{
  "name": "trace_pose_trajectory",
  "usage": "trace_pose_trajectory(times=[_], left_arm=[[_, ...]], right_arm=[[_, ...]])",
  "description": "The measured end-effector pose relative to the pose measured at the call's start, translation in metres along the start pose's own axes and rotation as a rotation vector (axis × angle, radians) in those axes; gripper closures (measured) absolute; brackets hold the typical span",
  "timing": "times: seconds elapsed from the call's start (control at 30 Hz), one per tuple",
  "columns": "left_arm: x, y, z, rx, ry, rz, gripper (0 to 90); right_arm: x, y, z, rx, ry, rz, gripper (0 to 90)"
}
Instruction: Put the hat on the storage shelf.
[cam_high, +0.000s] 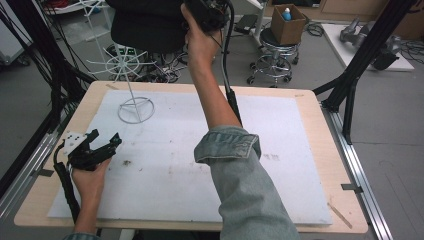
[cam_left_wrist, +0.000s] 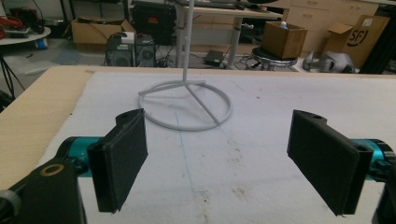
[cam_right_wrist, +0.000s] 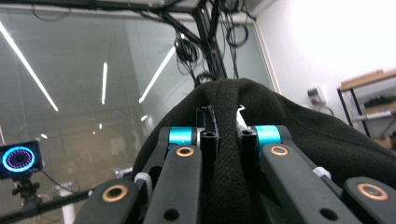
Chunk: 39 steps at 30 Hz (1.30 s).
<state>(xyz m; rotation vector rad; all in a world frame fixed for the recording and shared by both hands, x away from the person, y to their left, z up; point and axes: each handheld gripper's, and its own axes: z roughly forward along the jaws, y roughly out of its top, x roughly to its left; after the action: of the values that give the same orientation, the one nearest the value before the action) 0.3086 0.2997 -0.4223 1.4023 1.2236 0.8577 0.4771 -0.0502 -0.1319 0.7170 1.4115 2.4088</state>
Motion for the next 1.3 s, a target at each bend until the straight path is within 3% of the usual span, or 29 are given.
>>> trace_pose_trajectory(times=[0.13, 0.23, 0.77, 1.3], left_arm=[[0.0, 0.0, 0.0, 0.0, 0.002, 0.001, 20.1], [0.0, 0.0, 0.0, 0.0, 0.001, 0.002, 20.1], [-0.001, 0.0, 0.0, 0.002, -0.001, 0.007, 20.1], [0.0, 0.0, 0.0, 0.0, -0.001, 0.002, 20.2]], right_arm=[[-0.005, -0.008, 0.001, 0.007, -0.003, 0.029, 83.2], [-0.011, -0.015, 0.003, 0.055, -0.022, 0.043, 80.9], [-0.027, -0.053, 0.001, 0.218, -0.092, 0.01, 75.2], [-0.034, -0.083, 0.003, 0.302, -0.141, -0.012, 68.7]])
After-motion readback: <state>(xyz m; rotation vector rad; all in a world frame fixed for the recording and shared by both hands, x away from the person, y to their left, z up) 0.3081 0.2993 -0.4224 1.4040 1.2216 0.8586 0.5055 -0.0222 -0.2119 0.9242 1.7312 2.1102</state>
